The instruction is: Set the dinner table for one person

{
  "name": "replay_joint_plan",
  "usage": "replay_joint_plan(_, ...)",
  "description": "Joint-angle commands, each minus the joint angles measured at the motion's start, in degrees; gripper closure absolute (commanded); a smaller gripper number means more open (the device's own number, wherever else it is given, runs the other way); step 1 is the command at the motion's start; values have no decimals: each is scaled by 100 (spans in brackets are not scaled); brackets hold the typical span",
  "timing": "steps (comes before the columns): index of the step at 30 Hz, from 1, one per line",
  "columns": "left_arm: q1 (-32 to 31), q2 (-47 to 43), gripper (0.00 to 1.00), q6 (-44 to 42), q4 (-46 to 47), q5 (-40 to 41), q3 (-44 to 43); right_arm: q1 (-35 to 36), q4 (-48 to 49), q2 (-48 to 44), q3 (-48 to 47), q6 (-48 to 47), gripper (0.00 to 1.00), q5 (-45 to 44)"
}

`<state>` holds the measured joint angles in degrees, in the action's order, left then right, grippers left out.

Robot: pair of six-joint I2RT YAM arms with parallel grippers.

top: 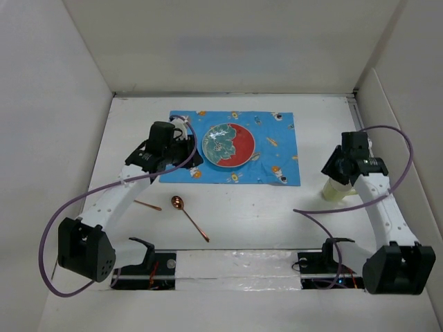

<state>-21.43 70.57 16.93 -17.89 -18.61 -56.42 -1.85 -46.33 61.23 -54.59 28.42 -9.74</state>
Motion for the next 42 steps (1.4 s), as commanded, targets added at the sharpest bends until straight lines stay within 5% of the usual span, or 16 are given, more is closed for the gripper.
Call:
replay_joint_plan(1,-194,71,71,-199,40,6,-290,-17,-88,284,-131,-30,54,60)
replay_joint_plan(8,-256,36,71,-225,66,33,-264,-123,246,687,246,23,58,86)
replay_joint_plan(11,-256,45,71,-190,119,-28,-229,-175,413,933,300,-3,76,7)
replay_joint_plan(13,-256,80,71,-172,128,-46,-220,-176,431,1022,212,-30,100,-80)
replay_joint_plan(16,-256,98,71,-181,154,-64,-220,-176,449,996,-314,-223,100,-292)
replay_joint_plan(20,-256,124,71,-172,154,-64,-229,-36,537,1390,-1613,-591,100,-214)
replay_joint_plan(36,-256,19,71,-129,14,200,-194,1432,-762,6188,-8105,-1585,100,-354)
replay_joint_plan(42,-256,54,71,30,31,253,-255,1547,-976,7376,-9456,-1946,100,-371)
